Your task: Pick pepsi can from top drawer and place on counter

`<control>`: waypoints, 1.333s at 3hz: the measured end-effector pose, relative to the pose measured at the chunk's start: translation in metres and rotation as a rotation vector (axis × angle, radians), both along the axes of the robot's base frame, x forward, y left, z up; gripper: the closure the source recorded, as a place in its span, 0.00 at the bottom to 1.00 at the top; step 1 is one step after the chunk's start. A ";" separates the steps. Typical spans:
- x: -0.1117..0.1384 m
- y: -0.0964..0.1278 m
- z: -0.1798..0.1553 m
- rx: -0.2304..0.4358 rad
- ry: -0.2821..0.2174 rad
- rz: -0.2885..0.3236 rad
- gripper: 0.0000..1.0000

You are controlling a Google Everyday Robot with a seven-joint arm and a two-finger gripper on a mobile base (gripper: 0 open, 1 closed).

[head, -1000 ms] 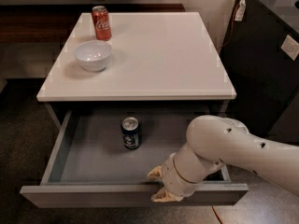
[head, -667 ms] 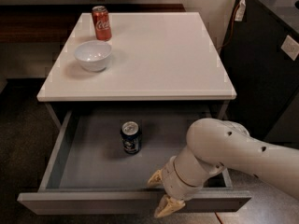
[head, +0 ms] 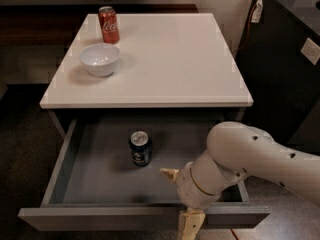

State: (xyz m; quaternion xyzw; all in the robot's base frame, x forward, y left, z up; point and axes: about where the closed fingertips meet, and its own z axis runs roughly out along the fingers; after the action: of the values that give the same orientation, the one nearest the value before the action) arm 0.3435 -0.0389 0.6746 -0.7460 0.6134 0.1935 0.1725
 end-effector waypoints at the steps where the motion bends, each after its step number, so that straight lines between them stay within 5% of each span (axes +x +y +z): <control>1: 0.012 -0.006 0.009 0.036 0.005 -0.027 0.00; 3: 0.060 -0.015 0.045 0.113 -0.012 -0.114 0.00; 4: 0.099 0.007 0.050 0.157 -0.023 -0.178 0.00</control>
Offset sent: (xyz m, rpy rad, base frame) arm 0.0572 -0.0230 0.0454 0.1280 -0.0225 -0.1269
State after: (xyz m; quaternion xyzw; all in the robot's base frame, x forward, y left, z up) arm 0.4426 -0.0323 0.7248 -0.6749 0.6582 0.2163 0.2540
